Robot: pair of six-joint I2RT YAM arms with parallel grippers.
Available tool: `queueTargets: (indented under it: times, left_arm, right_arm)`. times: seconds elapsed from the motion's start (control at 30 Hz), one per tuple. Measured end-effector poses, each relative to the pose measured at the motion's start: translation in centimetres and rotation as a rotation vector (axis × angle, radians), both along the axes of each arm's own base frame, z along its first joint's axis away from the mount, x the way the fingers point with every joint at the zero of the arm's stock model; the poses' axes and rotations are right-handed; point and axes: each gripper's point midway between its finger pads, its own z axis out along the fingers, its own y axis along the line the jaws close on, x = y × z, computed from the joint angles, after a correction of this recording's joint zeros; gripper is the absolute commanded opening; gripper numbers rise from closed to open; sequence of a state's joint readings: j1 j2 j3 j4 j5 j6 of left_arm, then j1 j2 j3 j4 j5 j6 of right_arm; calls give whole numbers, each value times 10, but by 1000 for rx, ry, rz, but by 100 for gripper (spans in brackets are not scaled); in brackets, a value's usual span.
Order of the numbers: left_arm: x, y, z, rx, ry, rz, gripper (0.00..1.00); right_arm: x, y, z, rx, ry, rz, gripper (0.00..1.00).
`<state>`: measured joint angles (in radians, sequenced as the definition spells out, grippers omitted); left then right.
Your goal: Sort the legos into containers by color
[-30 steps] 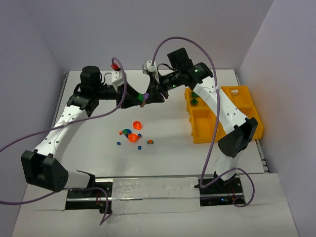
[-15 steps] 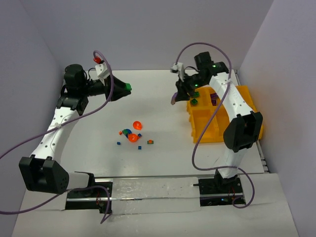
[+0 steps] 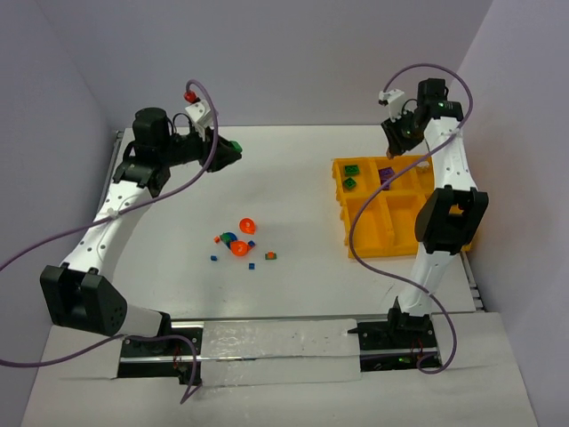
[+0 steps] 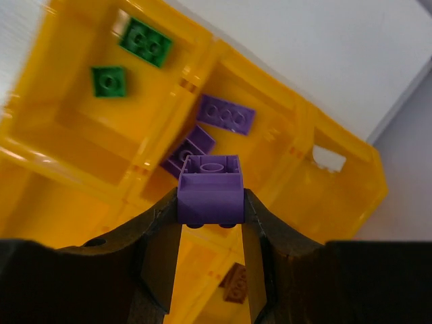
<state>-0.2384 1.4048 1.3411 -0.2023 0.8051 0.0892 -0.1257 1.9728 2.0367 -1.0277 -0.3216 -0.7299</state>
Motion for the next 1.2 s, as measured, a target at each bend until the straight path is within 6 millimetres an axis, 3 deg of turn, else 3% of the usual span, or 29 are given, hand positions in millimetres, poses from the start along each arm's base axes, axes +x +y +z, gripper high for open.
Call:
queueTargets:
  times: [0.17,0.3,0.8,1.03,1.13,1.17,1.2]
  left_arm:
    - [-1,-5,-4,17,5,14,0]
    - [-1,-7,-7,31,4,17,0]
    - [-1,-7,-9,45,2,21,0]
    - [-1,-6,-13,52,11,19,0]
    - [-2,-6,-14,55,17,19,1]
    - [-2,-6,-14,56,17,19,1]
    - [-2,-6,-14,56,17,18,1]
  right_arm:
    - [1,-37,-35,-130,71,-77,0]
    - [3,-48,-43,-197,86,-78,0]
    - [4,-48,-62,-262,114,73,16]
    - [-1,-39,-77,-296,147,162,54]
    - [0,-36,-80,-313,154,185,92]
    - [0,-36,-81,-321,155,189,99]
    - [0,-37,-81,-332,157,193,100]
